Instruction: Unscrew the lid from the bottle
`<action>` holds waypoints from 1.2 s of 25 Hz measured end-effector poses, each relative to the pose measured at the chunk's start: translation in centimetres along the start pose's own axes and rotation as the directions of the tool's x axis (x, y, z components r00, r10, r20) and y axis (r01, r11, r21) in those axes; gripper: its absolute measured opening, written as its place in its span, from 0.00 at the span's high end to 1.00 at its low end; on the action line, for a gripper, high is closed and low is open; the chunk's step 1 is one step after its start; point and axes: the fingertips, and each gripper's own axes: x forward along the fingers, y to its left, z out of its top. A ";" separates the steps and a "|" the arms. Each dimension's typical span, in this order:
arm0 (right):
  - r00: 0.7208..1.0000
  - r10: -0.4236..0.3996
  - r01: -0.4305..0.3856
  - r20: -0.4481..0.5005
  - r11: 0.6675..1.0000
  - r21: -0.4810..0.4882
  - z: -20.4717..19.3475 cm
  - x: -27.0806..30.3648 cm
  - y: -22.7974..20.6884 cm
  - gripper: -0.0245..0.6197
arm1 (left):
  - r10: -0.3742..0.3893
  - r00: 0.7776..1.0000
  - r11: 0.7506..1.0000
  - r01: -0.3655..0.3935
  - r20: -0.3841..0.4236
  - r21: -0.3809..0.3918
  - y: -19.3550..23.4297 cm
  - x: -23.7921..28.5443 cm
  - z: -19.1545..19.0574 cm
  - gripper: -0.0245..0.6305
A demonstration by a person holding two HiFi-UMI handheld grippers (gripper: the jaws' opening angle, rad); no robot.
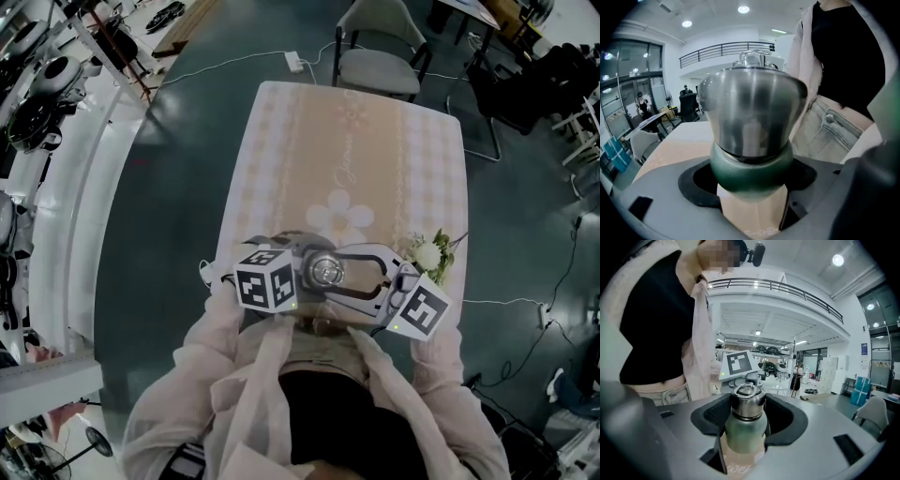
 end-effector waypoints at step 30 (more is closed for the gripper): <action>0.851 -0.510 0.481 0.128 0.854 0.200 -0.1 0.4 -5.1 0.58 | 0.384 0.922 0.807 -0.365 -0.058 -0.463 5.7 1.3 -1.8 0.36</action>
